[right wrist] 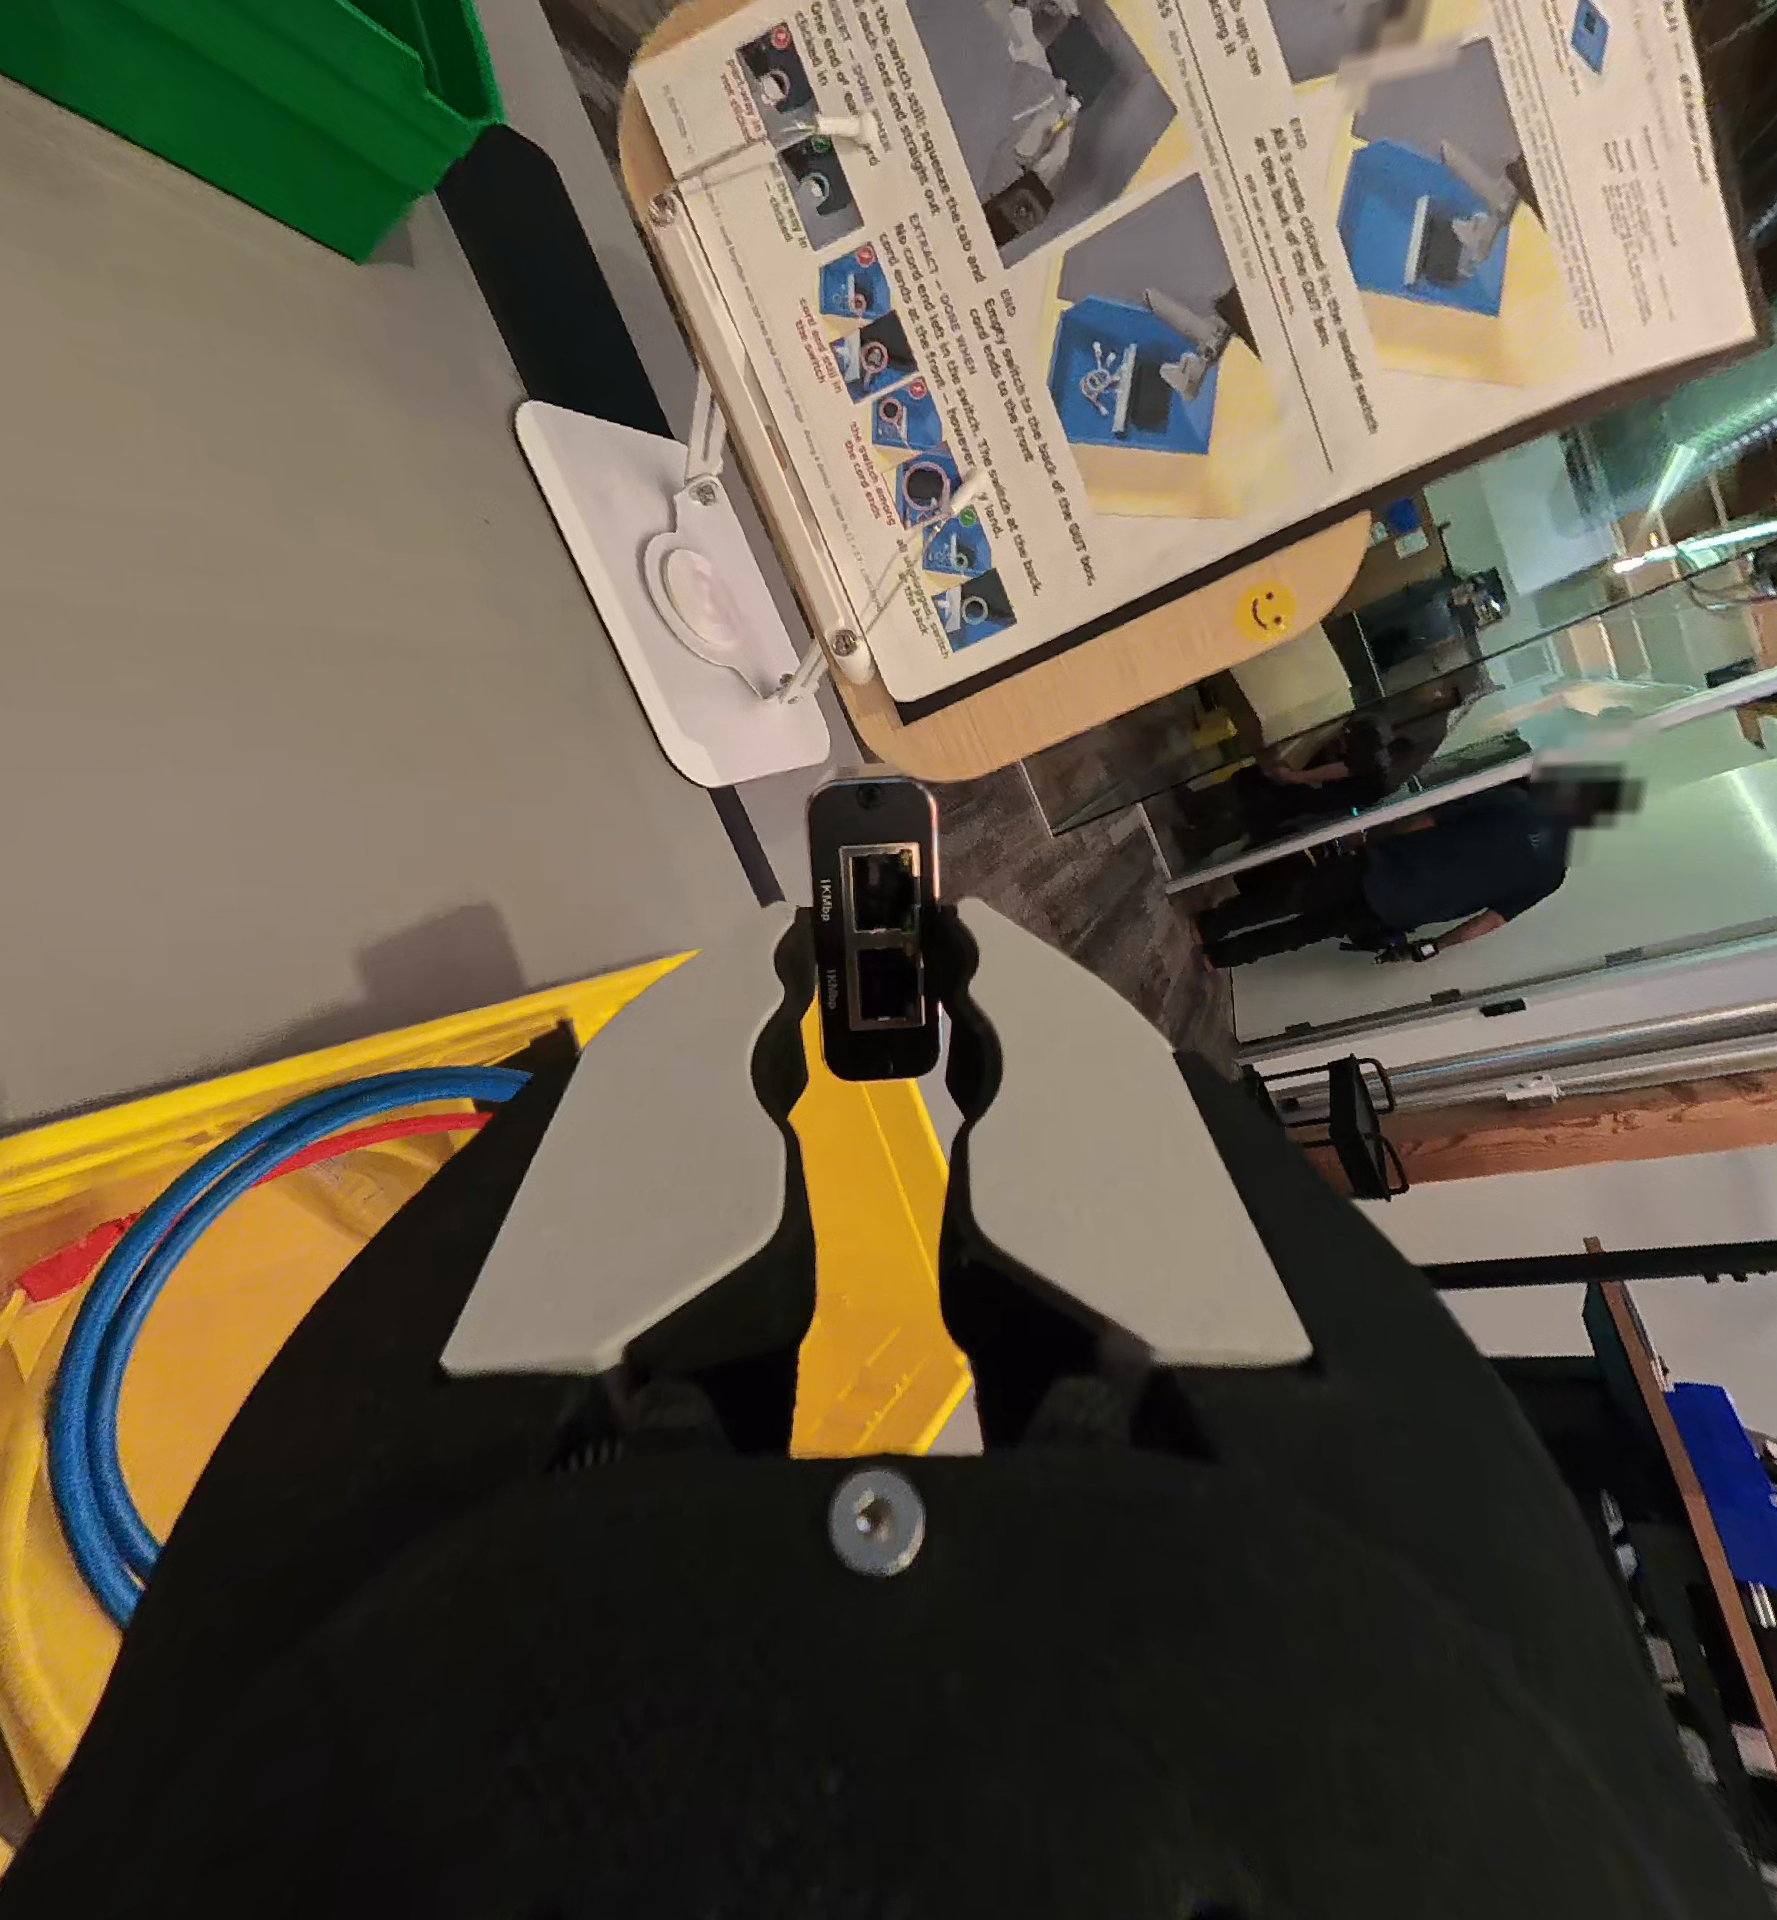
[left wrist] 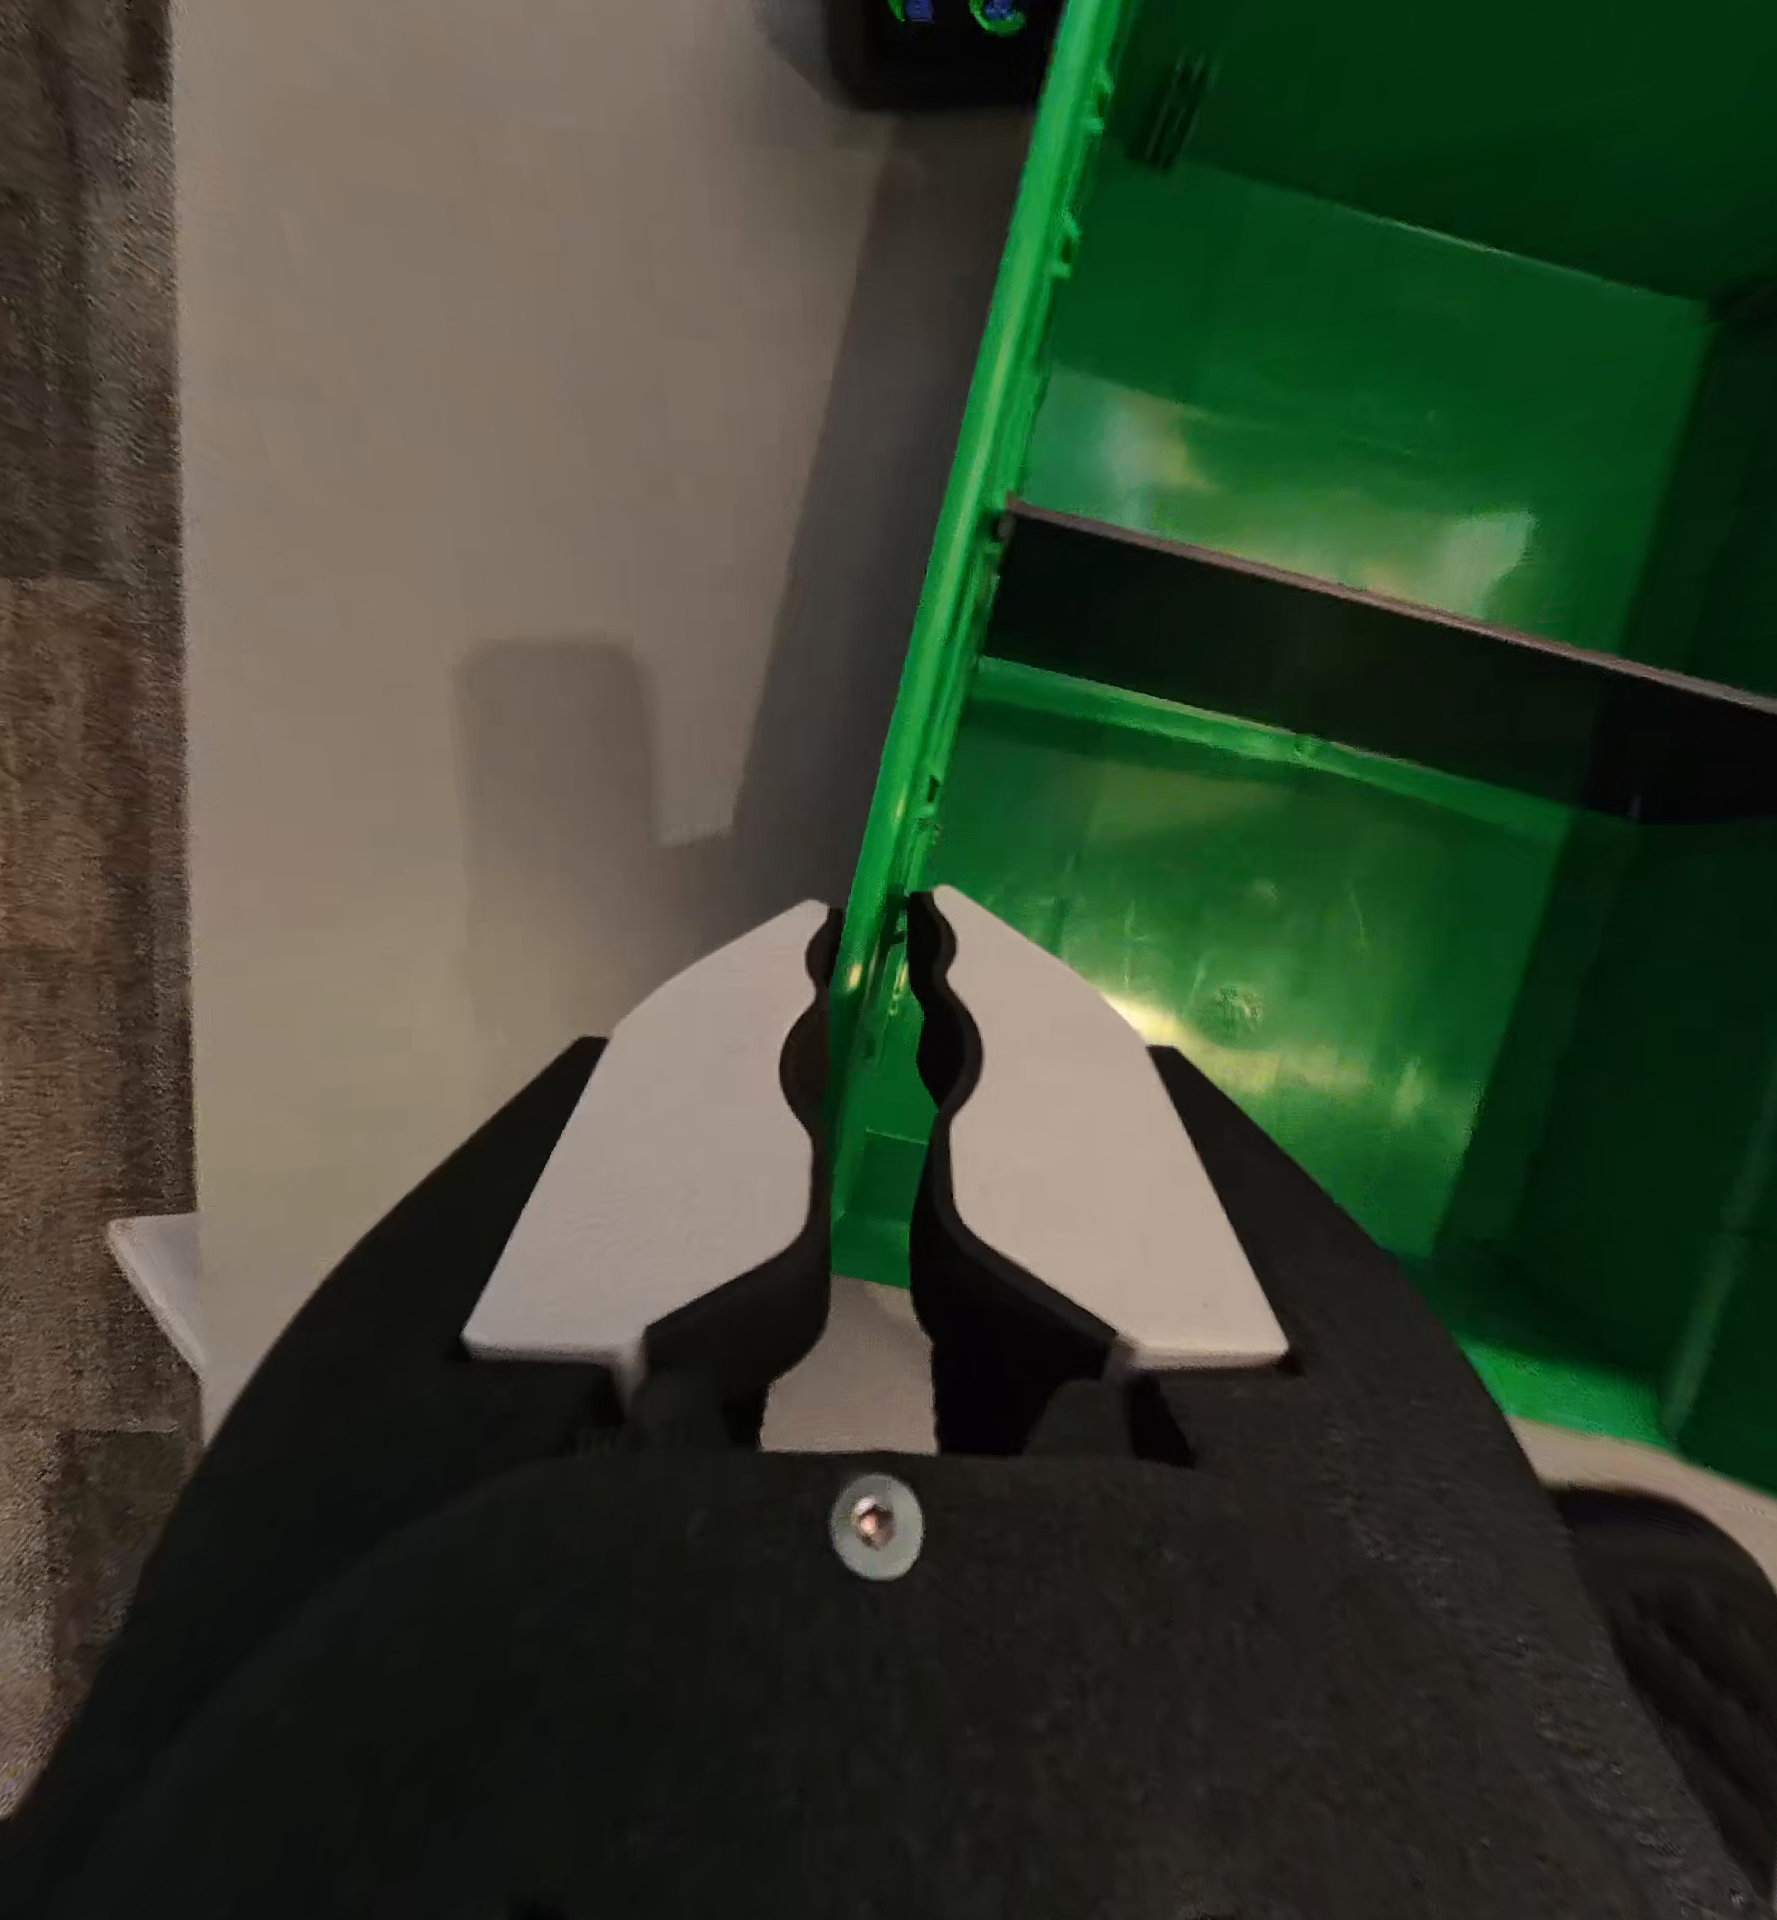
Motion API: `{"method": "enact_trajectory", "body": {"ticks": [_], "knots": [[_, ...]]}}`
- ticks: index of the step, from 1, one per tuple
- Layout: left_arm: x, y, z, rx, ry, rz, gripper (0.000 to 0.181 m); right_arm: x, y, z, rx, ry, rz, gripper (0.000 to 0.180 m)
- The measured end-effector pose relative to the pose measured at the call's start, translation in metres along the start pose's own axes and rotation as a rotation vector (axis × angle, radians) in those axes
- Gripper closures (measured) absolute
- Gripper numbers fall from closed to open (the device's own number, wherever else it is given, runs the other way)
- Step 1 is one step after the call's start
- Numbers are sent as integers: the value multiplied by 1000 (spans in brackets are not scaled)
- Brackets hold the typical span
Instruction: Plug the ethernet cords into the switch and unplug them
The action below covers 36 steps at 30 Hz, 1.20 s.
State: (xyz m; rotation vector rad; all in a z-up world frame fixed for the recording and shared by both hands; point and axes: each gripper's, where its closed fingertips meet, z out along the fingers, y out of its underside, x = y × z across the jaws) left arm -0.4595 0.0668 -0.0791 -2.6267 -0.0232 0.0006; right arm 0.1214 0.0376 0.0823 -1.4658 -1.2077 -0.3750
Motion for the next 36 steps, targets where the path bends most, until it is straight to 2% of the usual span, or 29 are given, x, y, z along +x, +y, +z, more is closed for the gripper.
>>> {"method": "enact_trajectory", "body": {"ticks": [4,9,18,21,24,27,29,33,36], "knots": [[28,24,-11,-116,139,39,177,16,19,-3,-43,61,61,155],[30,26,-12,-127,126,51,176,36,49,0,-89,128,219,155],[23,34,-27,-190,40,39,175,-1,139,57,-382,-26,422,156],[19,17,-52,-64,-4,26,174,-7,155,59,-480,-47,499,156],[30,-14,-94,168,8,36,175,-9,173,71,-582,-72,603,156],[65,-49,-141,433,55,130,174,-10,213,75,-863,-66,691,156],[99,-60,-164,548,112,245,176,-16,228,77,-1002,-81,735,156],[143,-58,-178,586,115,440,177,-21,246,76,-1184,-34,718,156],[158,-51,-174,551,138,518,168,-30,246,78,-1237,-40,739,156]]}}
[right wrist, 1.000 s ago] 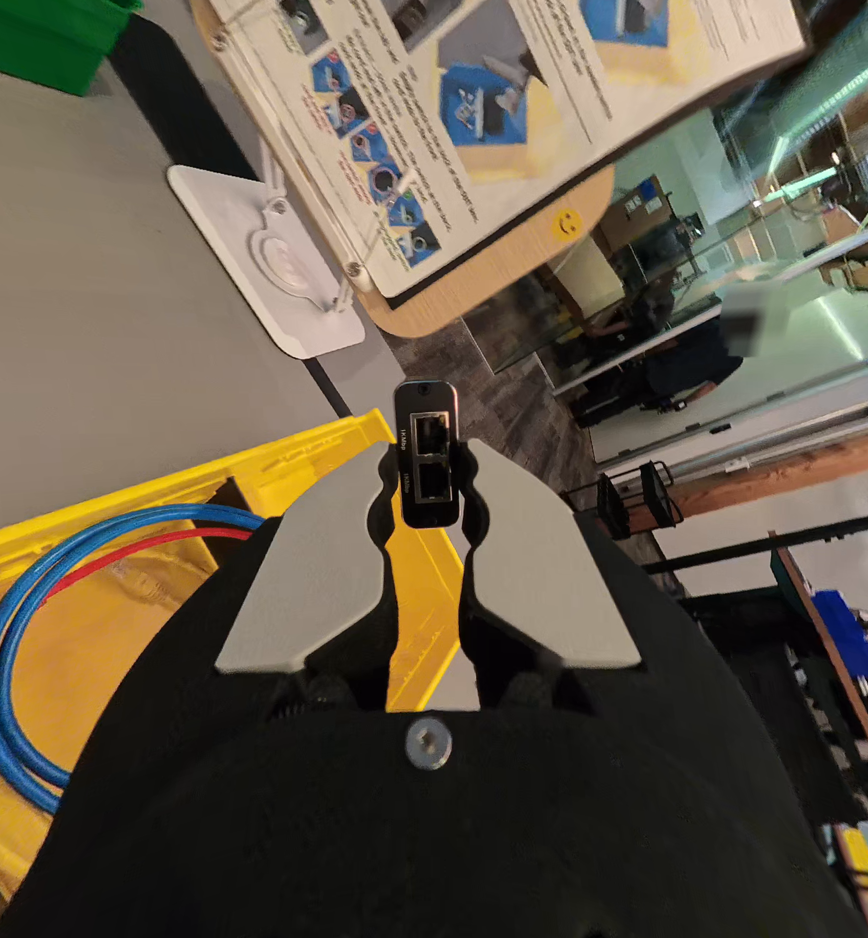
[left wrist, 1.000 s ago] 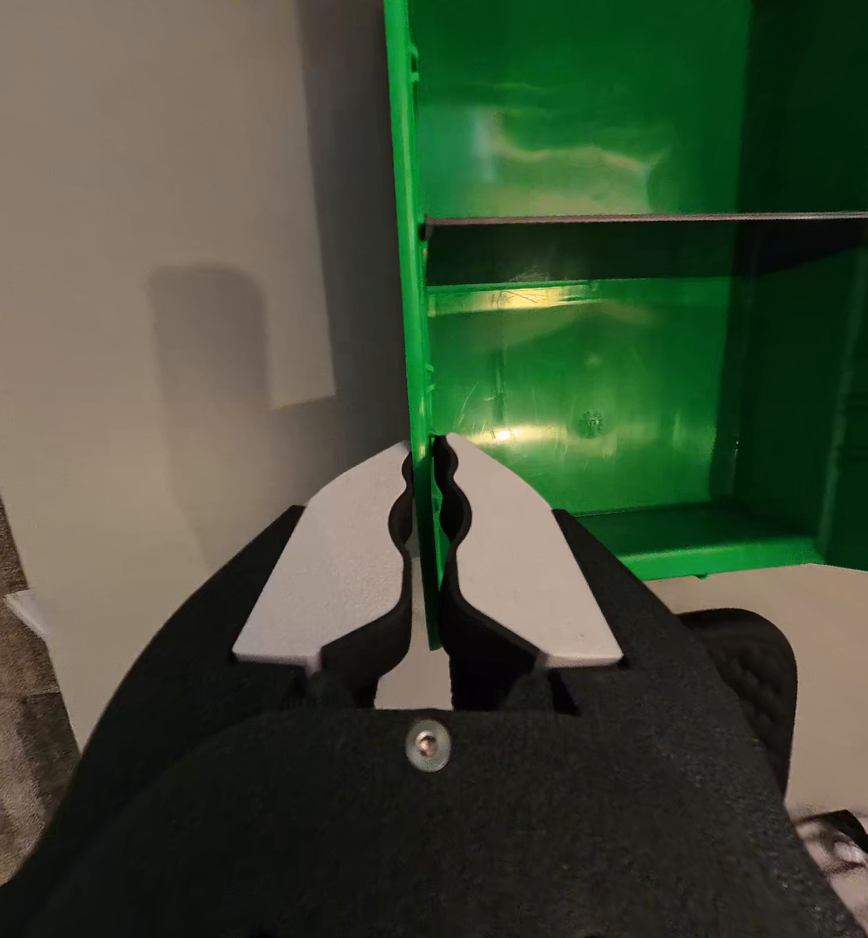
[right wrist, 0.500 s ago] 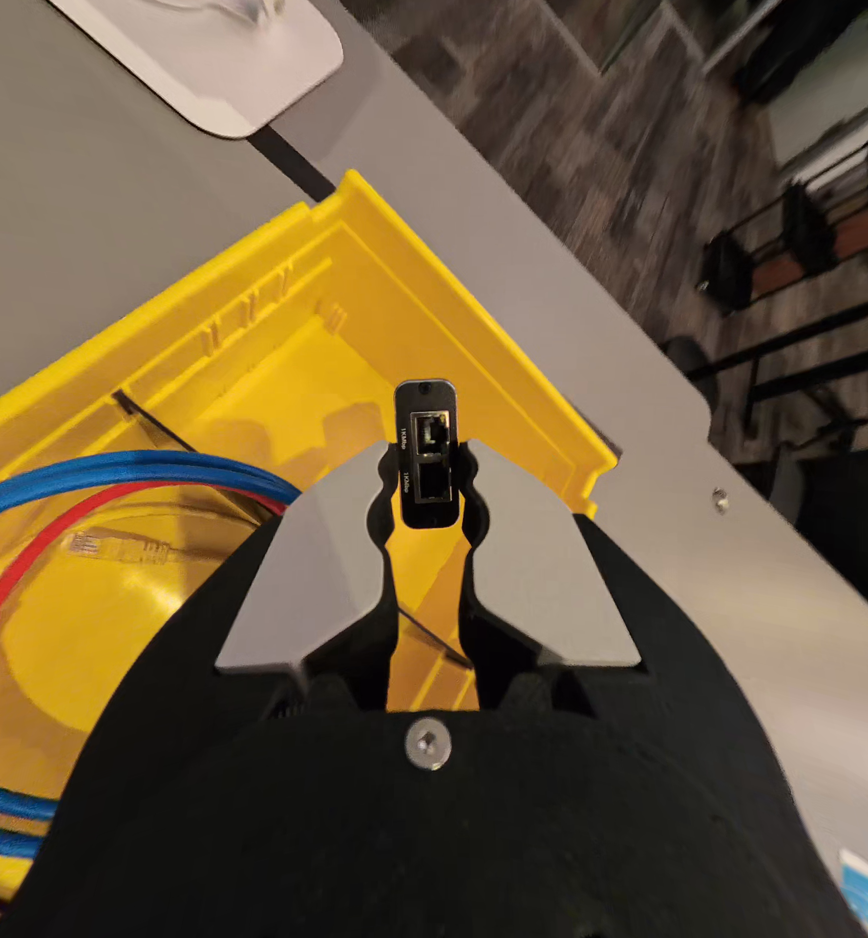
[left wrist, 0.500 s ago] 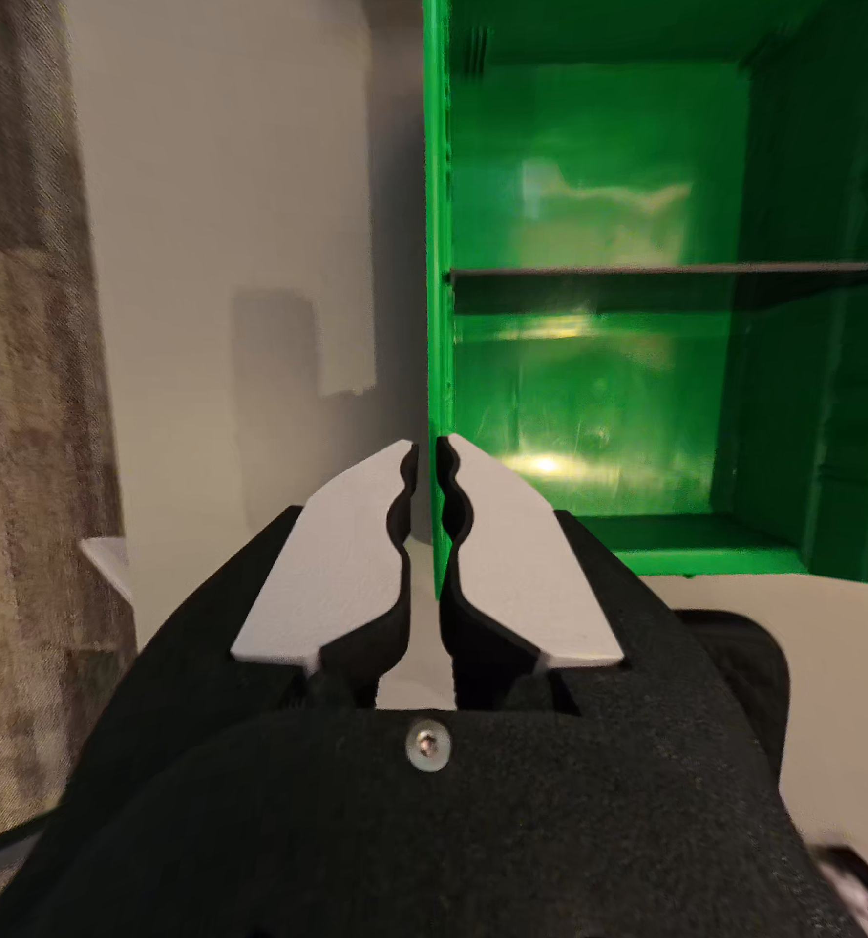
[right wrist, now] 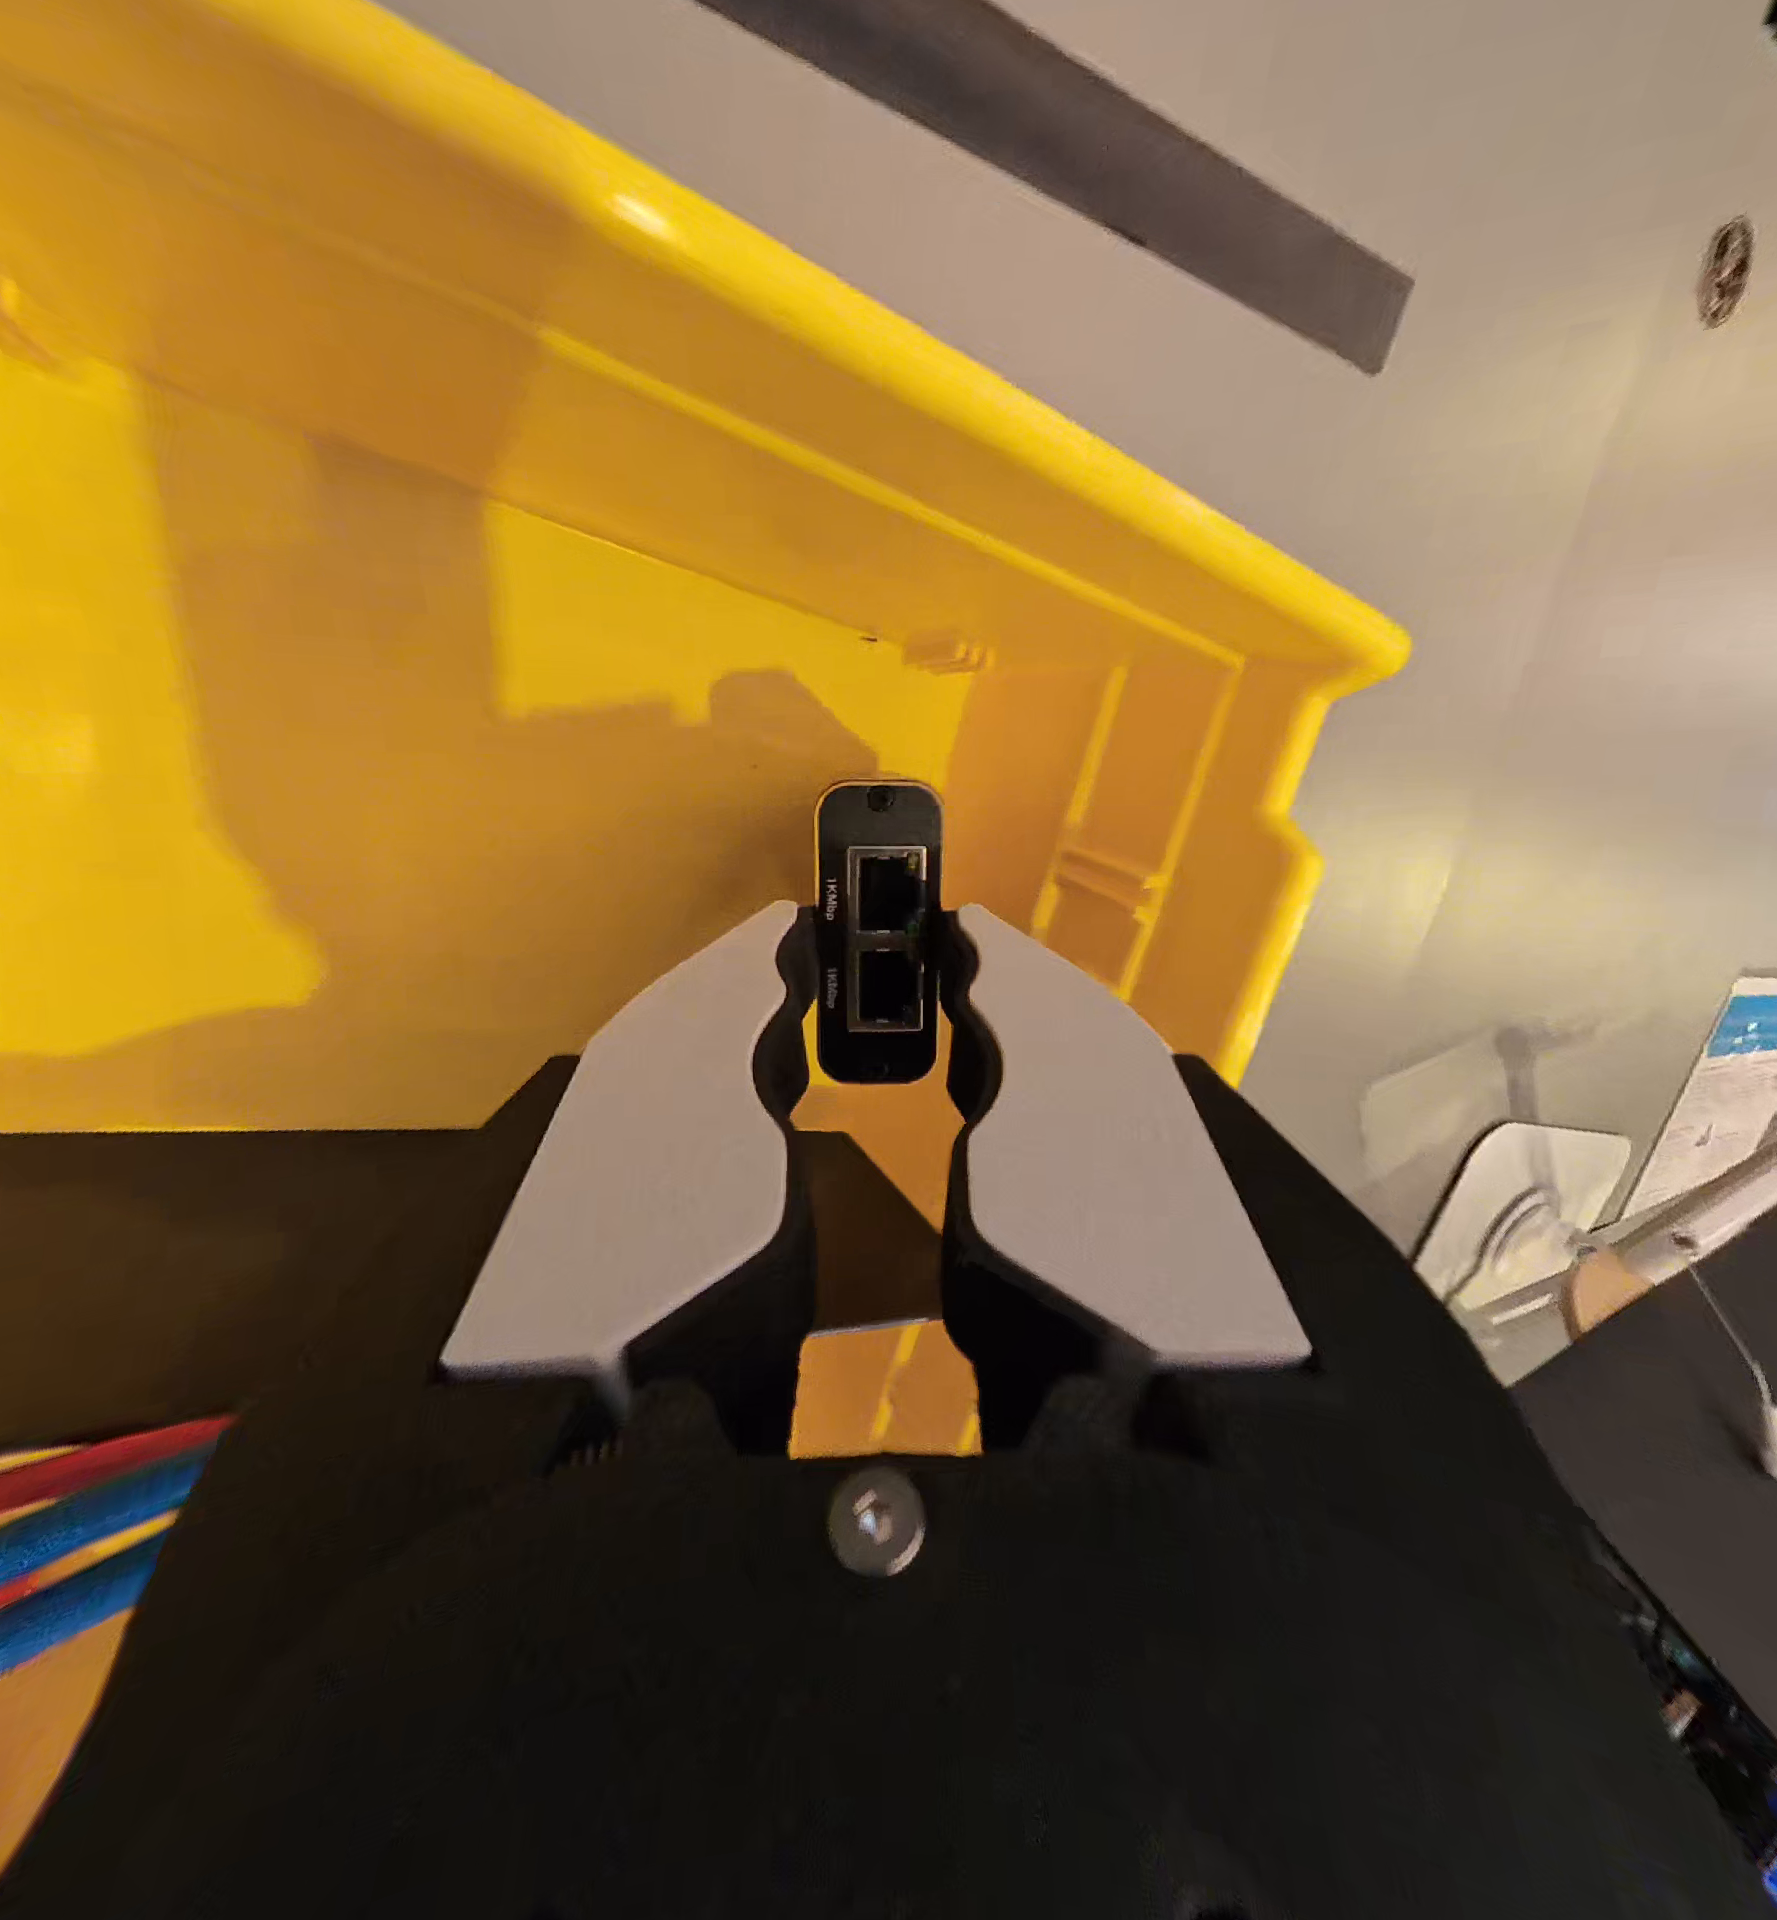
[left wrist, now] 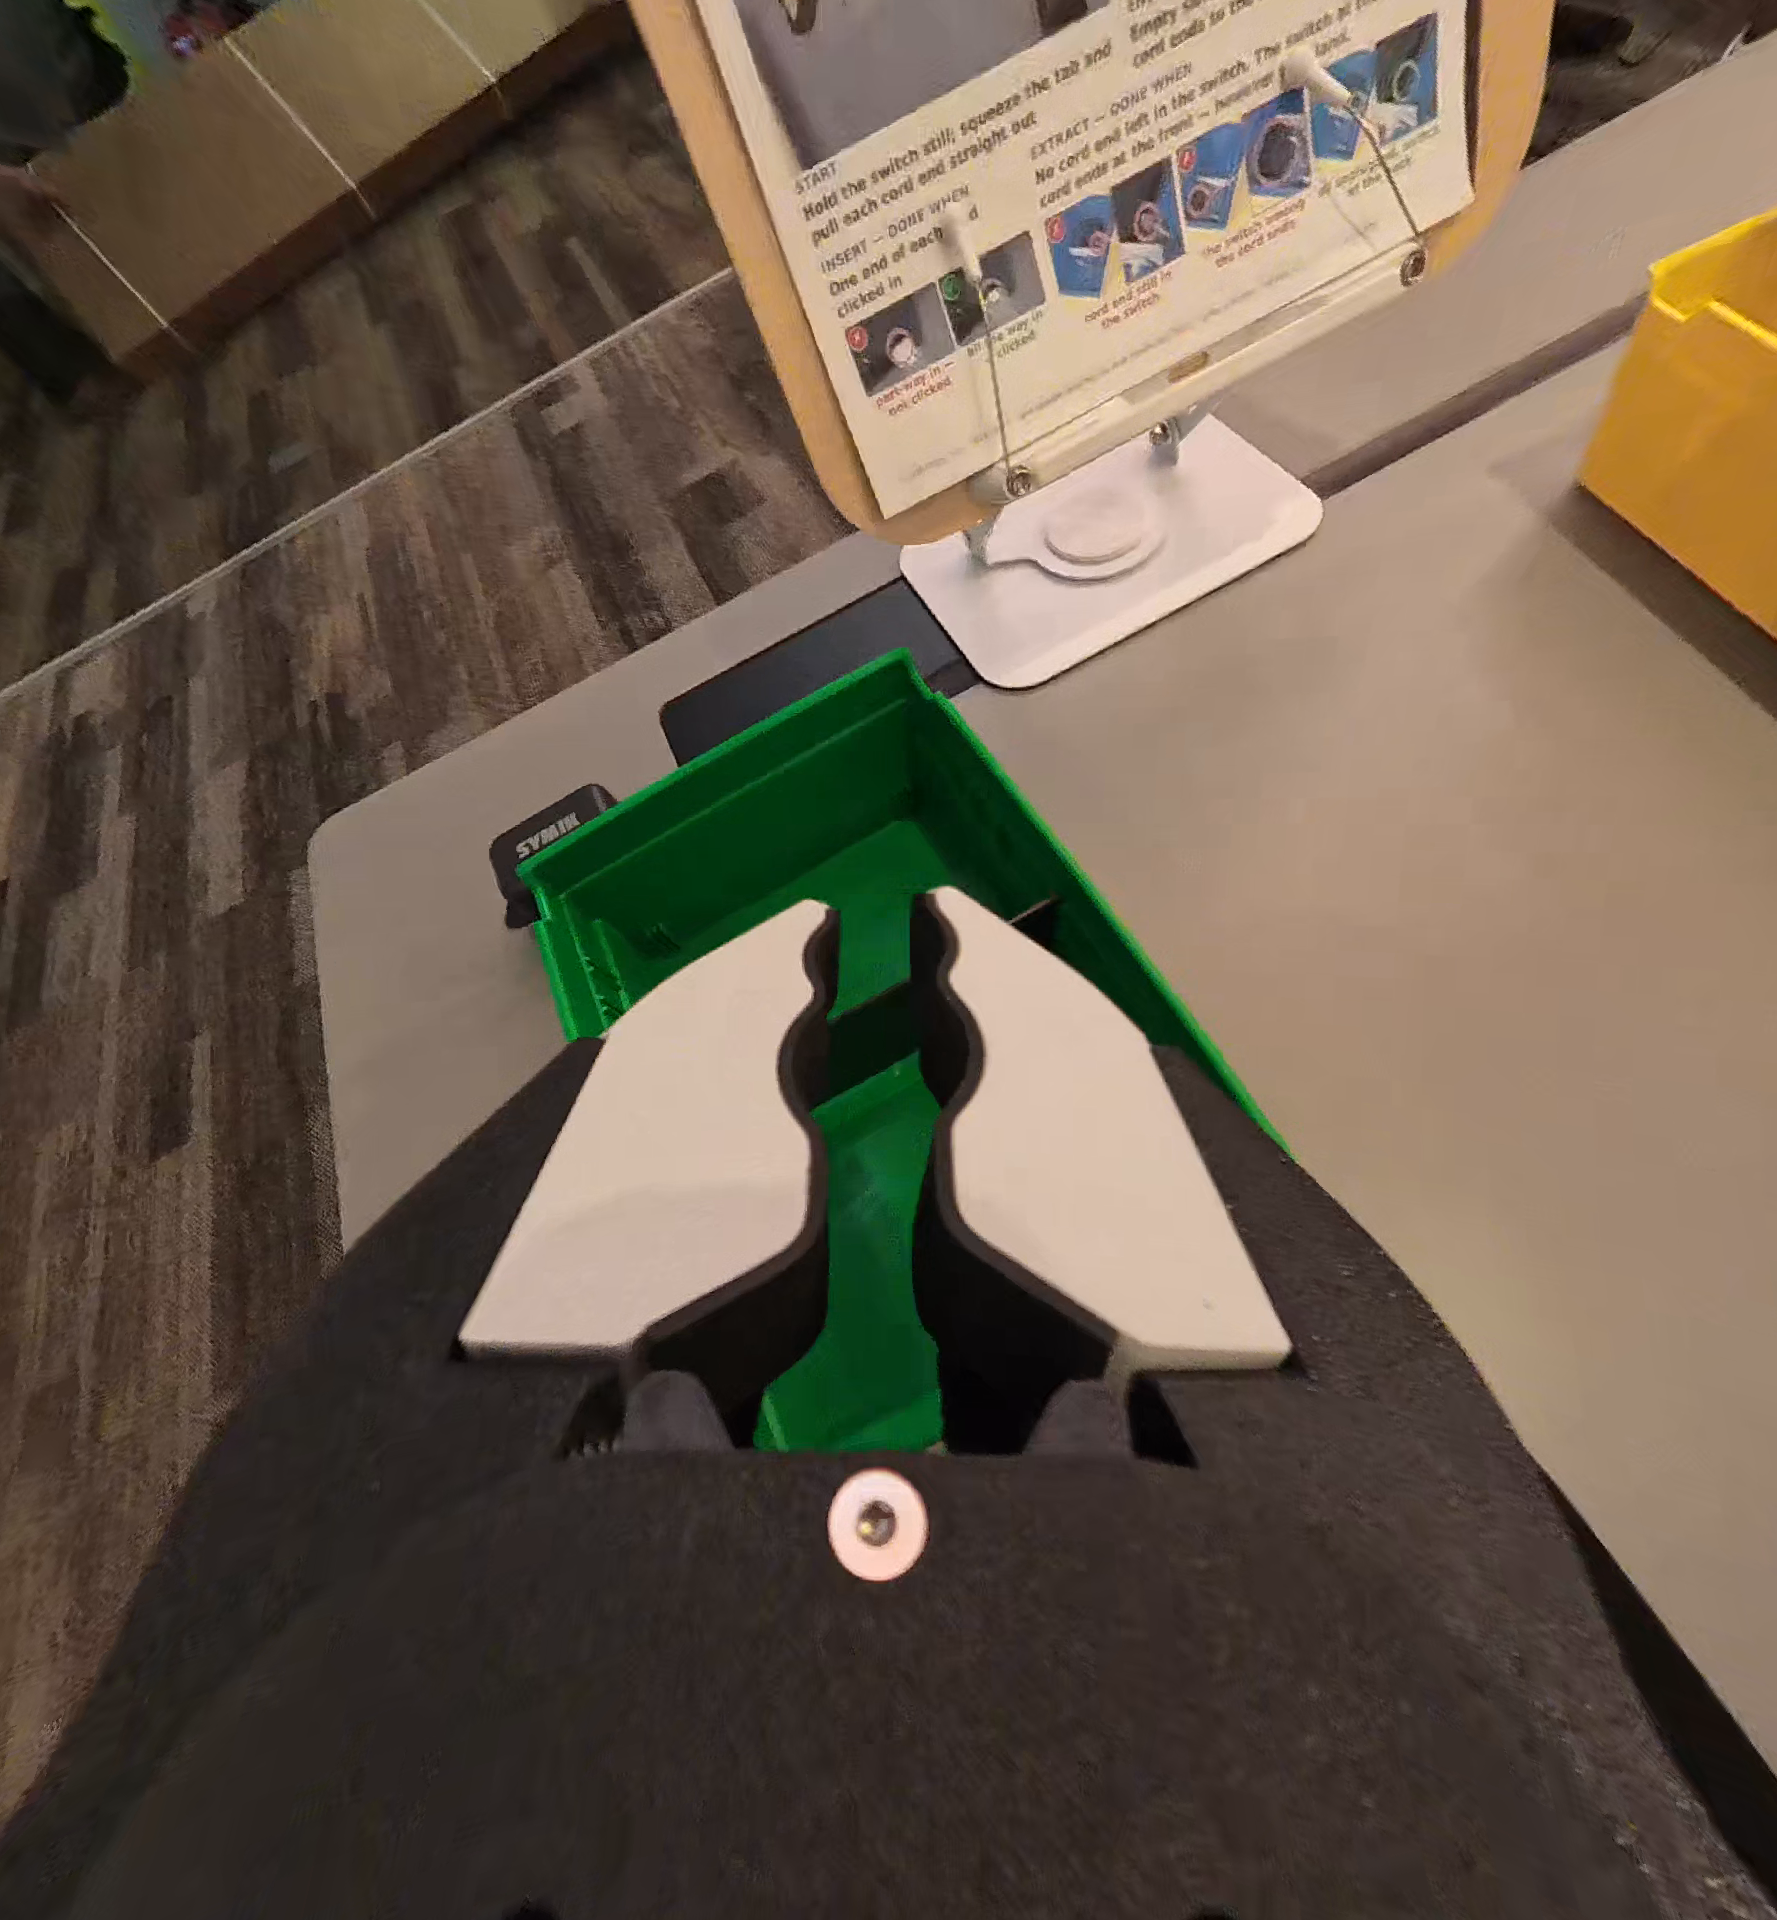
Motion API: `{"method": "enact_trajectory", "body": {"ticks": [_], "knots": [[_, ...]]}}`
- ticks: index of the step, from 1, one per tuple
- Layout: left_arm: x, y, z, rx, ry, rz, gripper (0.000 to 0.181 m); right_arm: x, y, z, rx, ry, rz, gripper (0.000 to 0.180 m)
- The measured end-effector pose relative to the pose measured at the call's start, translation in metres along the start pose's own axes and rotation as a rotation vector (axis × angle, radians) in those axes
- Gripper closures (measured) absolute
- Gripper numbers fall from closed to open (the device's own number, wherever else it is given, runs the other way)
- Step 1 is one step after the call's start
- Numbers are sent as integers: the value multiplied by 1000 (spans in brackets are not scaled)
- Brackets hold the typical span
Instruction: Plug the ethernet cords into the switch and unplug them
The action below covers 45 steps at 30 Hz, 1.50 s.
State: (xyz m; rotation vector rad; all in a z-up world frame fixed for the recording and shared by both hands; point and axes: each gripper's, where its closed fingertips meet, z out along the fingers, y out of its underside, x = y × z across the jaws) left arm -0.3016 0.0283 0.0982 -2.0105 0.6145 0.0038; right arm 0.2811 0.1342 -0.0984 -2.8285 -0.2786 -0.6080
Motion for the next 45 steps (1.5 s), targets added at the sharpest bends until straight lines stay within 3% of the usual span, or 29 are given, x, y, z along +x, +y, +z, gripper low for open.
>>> {"method": "enact_trajectory", "body": {"ticks": [10,21,24,27,30,32,34,36,41,44,45], "knots": [[-29,11,-8,37,-26,-117,172,-16,-4,6,-17,16,55,156],[-25,9,-14,82,31,-117,173,-52,-15,-3,86,-265,201,155],[-24,10,-15,86,43,-116,172,-60,-28,-24,197,-505,331,151],[-25,6,-19,118,46,-125,172,-42,-42,-79,501,-698,432,153],[-21,-4,-22,168,69,-132,168,17,-23,-140,888,-550,497,141],[-12,-10,-19,174,91,-130,156,53,15,-153,953,-375,557,116],[2,-14,-13,151,128,-117,135,72,57,-133,855,-243,578,105],[14,-15,-4,108,146,-88,129,70,92,-97,617,-290,577,106],[33,-18,15,18,123,-40,129,33,124,-49,355,-536,485,130],[38,-9,28,-74,86,-20,129,20,134,-31,238,-529,393,139],[39,-3,33,-118,80,-17,128,18,135,-27,215,-523,374,152]]}}
